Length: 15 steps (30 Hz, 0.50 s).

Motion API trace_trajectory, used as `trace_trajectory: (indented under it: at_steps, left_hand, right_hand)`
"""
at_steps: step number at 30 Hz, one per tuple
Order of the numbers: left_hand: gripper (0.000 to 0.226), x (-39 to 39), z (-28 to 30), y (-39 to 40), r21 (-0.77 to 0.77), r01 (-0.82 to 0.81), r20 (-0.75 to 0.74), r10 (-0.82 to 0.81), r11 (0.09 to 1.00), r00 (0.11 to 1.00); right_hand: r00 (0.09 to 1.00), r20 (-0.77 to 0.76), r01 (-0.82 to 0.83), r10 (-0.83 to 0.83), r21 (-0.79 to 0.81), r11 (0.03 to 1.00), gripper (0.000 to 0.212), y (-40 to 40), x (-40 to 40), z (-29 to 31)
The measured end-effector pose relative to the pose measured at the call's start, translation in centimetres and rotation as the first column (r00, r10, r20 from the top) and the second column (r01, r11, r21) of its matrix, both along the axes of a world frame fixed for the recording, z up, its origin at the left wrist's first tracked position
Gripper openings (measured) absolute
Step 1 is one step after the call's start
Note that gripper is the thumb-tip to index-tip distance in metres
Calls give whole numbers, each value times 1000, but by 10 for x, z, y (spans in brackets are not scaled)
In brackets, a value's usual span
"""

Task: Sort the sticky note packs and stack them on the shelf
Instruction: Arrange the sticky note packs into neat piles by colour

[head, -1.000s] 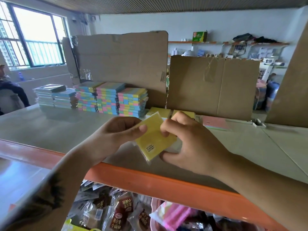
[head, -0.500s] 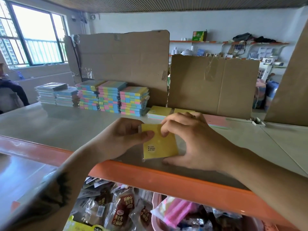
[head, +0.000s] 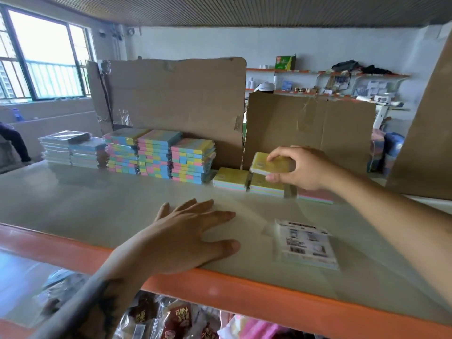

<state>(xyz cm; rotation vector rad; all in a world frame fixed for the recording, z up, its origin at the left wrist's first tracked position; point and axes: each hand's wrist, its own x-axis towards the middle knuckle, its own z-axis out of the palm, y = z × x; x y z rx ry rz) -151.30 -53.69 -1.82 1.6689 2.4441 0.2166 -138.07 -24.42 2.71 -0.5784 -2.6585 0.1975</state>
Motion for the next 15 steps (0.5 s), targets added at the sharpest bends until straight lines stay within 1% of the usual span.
trace_trajectory:
  at_steps: [3, 6, 10, 12, 15]
  left_hand:
    - [75, -1, -2, 0, -1, 4, -20, -4, 1000, 1000]
    - [76, -3, -2, 1, 6, 4, -33, -4, 1000, 999]
    - [70, -2, -1, 1, 9, -3, -26, 3, 1000, 1000]
    - [71, -2, -2, 1, 14, 0, -29, 1, 1000, 1000]
    - [78, -4, -3, 1, 20, 1, -22, 0, 1000, 1000]
  right_hand:
    - [999, 34, -16, 20, -104, 994, 61, 13, -5, -11]
    - [996, 59, -52, 61, -137, 989, 53, 19, -8, -21]
    - [995, 20, -92, 97, -192, 977, 57, 21, -10, -27]
    - [994, 15, -104, 110, -219, 970, 56, 22, -10, -28]
    - [994, 20, -99, 106, -216, 971, 61, 22, -10, -29]
